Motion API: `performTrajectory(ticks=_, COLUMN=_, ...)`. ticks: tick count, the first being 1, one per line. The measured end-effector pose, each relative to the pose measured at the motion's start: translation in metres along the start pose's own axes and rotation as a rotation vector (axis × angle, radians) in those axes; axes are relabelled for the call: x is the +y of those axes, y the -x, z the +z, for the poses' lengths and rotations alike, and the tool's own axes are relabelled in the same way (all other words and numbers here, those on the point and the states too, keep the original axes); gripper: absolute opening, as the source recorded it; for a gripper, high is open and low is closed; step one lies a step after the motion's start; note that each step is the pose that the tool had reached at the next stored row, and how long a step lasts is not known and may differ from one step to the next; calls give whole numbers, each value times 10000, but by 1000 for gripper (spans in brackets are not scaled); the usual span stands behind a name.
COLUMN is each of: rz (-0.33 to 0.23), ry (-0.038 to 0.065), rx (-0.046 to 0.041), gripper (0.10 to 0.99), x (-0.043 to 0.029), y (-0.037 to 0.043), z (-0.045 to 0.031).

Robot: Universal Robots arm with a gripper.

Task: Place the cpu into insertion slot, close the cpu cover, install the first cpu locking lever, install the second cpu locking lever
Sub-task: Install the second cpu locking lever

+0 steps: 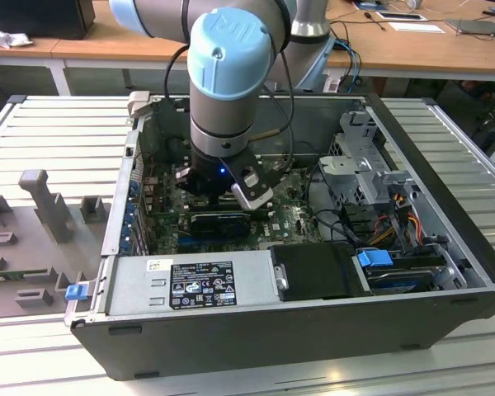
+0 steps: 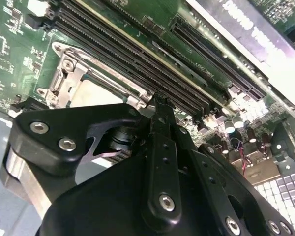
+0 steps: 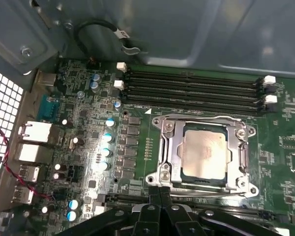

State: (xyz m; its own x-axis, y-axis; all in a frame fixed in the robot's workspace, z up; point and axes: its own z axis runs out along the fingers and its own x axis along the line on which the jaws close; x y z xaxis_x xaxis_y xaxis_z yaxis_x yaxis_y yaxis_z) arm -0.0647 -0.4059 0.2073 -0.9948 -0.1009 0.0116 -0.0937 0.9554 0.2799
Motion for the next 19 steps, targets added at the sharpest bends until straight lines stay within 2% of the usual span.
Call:
performTrajectory(ticks=3, rz=-3, ry=110, rx=-10, gripper=106, x=-10, y=-1, z=33)
performTrajectory(ticks=7, rz=-12, ry=305, rx=-29, gripper=106, x=-22, y=-4, z=73)
performTrajectory(ticks=9, rz=-25, ry=440, rx=-41, gripper=106, x=-33, y=-15, z=85)
performTrajectory(ticks=10, rz=-35, ry=577, rx=-51, gripper=106, x=-43, y=-32, z=91)
performTrajectory(ticks=13, rz=-48, ry=803, rx=-71, gripper=106, x=-62, y=-50, z=106)
performTrajectory(ticks=17, rz=-58, ry=963, rx=-87, gripper=106, x=-79, y=-55, z=149)
performTrajectory(ticks=19, rz=-59, ry=1001, rx=-88, gripper=106, x=-85, y=-58, z=164)
